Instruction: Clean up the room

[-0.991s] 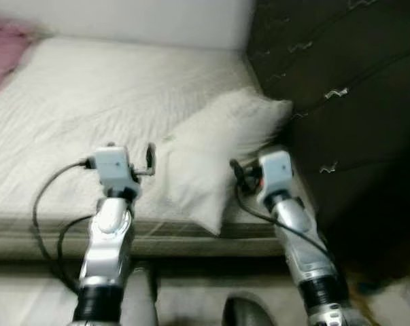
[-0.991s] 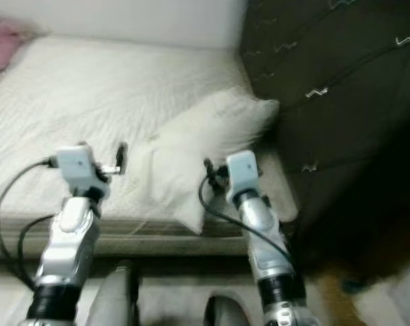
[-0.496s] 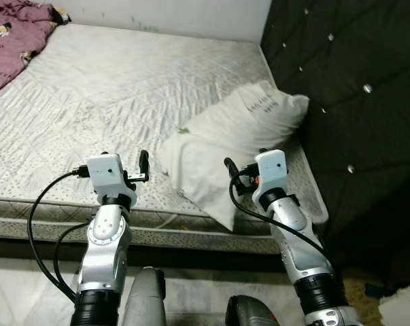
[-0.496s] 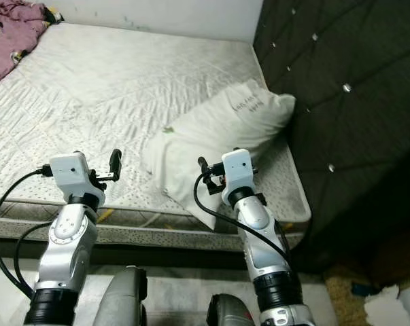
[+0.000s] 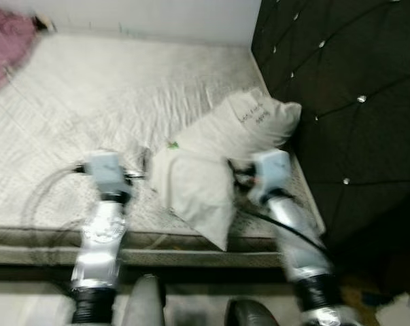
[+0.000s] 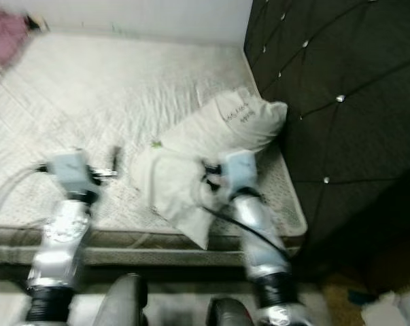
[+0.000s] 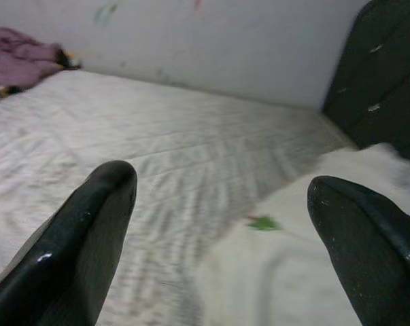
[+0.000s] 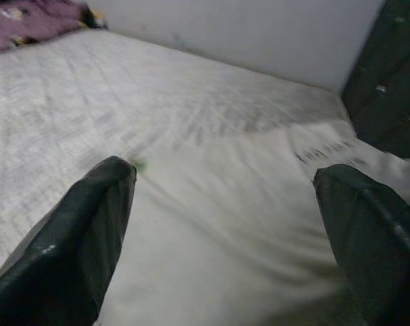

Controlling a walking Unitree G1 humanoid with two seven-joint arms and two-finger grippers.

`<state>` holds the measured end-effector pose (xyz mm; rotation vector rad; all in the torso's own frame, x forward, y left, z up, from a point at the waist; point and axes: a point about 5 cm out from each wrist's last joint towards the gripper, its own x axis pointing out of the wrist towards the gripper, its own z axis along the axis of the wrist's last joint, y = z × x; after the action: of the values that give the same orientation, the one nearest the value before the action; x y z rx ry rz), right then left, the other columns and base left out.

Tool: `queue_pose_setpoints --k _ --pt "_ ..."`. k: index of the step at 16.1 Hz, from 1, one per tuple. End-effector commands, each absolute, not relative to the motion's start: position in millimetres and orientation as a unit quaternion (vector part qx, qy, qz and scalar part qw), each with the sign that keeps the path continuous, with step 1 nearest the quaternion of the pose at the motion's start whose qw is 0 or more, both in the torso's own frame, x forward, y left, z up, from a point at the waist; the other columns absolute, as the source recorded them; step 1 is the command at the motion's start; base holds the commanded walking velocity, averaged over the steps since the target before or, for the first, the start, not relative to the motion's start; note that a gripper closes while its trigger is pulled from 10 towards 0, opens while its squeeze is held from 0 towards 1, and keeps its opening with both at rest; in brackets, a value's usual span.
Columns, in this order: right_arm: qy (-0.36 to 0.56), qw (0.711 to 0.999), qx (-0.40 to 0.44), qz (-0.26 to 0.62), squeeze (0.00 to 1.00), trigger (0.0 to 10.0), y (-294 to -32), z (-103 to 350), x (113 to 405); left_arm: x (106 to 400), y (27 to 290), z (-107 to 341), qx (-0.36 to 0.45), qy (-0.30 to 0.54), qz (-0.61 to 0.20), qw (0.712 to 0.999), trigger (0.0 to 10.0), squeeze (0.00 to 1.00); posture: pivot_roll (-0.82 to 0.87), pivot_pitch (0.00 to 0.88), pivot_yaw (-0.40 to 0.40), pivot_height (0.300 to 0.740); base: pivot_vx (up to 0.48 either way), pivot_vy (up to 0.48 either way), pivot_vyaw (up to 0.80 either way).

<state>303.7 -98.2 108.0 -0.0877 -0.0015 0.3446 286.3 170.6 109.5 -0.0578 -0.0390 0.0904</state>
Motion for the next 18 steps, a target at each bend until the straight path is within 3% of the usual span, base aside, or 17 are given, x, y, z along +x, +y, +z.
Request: queue_pose_setpoints --k 1,4,7,12,18 --pt "0.000 0.987 -0.050 0.150 0.00 10.0 -113.7 108.9 305.1 289.0 155.7 112.0 -0.040 -0.021 0.021 0.999 10.0 0.00 0.03 0.015 -0.061 0.660 0.349 0.000 0.00" --pt "-0.001 0.987 -0.052 0.154 0.00 10.0 -112.8 109.2 304.8 289.7 155.1 110.9 -0.041 -0.016 0.023 0.999 10.0 0.00 0.03 0.016 -0.061 0.660 0.289 0.000 0.00" --pt "-0.001 0.986 -0.055 0.160 0.00 10.0 -111.0 108.9 304.1 291.2 154.7 111.1 -0.041 -0.016 0.033 0.998 10.0 0.00 0.03 0.016 -0.062 0.660 0.000 0.000 0.76" --pt "0.014 0.985 -0.052 0.165 0.00 10.0 -110.5 105.0 304.3 291.4 153.5 110.7 -0.042 -0.014 0.035 0.998 10.0 0.00 0.03 0.020 -0.063 0.660 0.000 0.000 0.00" --pt "0.013 0.985 -0.050 0.167 0.00 10.0 -110.4 106.1 303.7 291.5 156.1 110.2 -0.044 -0.013 0.050 0.998 10.0 0.00 0.03 0.024 -0.064 0.595 0.000 0.000 0.00"
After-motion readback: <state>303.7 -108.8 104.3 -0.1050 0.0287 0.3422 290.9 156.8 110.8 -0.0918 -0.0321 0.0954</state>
